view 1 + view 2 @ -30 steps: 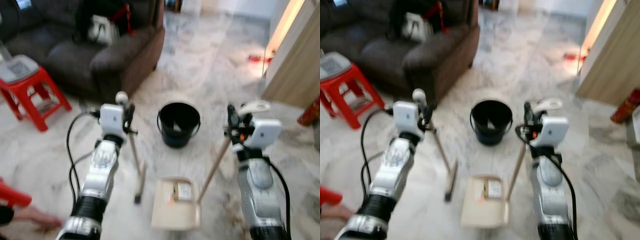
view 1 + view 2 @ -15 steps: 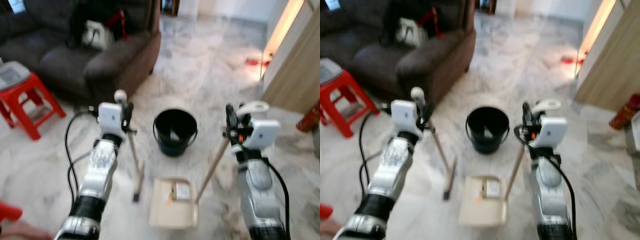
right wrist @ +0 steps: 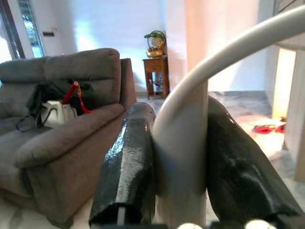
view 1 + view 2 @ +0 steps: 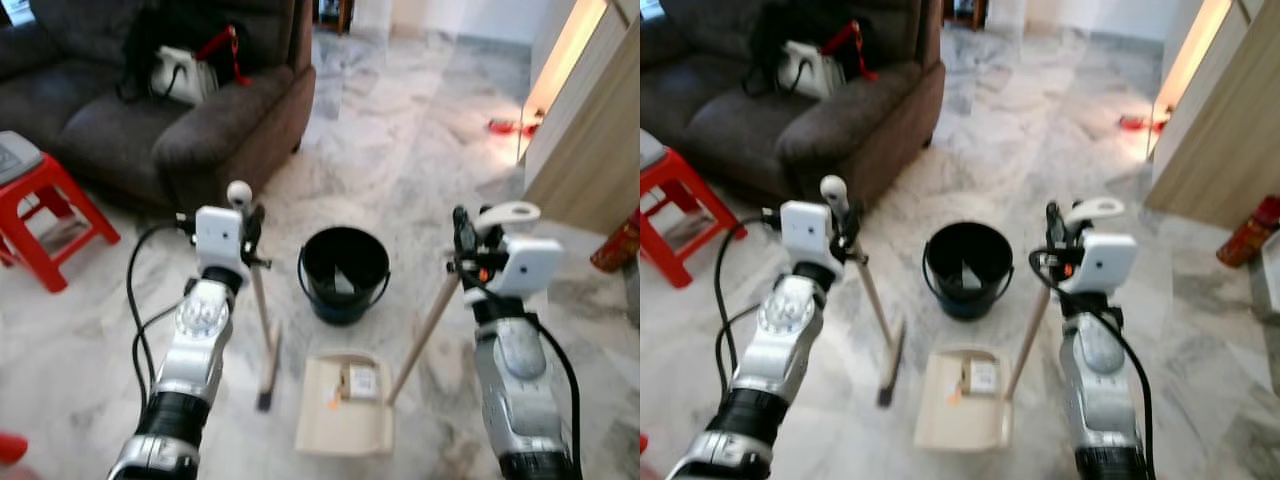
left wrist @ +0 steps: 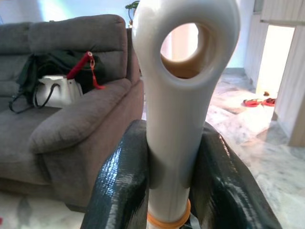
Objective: Sweep floor
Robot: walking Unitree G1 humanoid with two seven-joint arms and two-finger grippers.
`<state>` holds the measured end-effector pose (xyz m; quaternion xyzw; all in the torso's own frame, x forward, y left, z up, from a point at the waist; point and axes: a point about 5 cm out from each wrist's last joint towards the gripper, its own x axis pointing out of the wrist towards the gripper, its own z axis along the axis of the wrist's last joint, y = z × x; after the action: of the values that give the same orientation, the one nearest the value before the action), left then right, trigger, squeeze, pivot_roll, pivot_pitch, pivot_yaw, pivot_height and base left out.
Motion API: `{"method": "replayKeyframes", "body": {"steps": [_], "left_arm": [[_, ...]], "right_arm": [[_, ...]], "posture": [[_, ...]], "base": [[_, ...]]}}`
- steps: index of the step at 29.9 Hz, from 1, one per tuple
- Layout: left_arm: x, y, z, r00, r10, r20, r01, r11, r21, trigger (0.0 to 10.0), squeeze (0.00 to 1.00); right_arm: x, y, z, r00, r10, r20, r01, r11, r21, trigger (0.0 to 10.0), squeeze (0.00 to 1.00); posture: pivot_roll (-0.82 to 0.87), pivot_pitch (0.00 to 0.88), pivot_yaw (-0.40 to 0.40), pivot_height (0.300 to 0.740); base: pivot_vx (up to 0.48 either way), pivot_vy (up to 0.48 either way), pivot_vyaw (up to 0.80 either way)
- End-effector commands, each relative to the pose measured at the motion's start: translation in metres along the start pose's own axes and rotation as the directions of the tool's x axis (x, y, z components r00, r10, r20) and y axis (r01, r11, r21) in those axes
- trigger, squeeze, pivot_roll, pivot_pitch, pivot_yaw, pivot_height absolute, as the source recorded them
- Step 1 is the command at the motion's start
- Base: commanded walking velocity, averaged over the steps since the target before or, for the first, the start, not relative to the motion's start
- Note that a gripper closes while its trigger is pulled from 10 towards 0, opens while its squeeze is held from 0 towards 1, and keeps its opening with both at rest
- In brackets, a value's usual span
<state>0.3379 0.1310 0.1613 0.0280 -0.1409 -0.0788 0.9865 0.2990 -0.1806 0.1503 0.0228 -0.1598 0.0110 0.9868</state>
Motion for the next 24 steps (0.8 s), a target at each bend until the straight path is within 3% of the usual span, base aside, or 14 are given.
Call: {"method": "replayKeyframes", "body": {"steps": [1, 13, 24], "left_arm": [[0.0052, -0.0052, 0.0142, 0.998, -0.017, 0.065, 0.017, 1.000, -0.012, 10.0, 0.00], [0.0047, -0.0057, 0.0137, 0.998, -0.018, 0.062, 0.019, 1.000, -0.014, 10.0, 0.00], [0.0037, -0.0058, 0.0130, 0.998, -0.020, 0.064, 0.021, 1.000, -0.017, 10.0, 0.00]], "right_arm": [[0.0039, -0.0027, 0.0122, 0.998, -0.013, 0.059, 0.012, 1.000, 0.009, 10.0, 0.00], [0.0045, -0.0026, 0.0128, 0.998, -0.012, 0.061, 0.011, 1.000, 0.010, 10.0, 0.00], [0.0093, -0.0054, 0.0212, 0.996, -0.018, 0.090, 0.017, 1.000, 0.013, 10.0, 0.00]], "posture": [[0.08, 0.080, -0.002, 0.740], [0.09, 0.080, -0.002, 0.740], [0.08, 0.080, -0.004, 0.740]], "base": [[0.304, 0.000, 0.00], [0.304, 0.000, 0.00], [0.000, 0.000, 0.00]]}}
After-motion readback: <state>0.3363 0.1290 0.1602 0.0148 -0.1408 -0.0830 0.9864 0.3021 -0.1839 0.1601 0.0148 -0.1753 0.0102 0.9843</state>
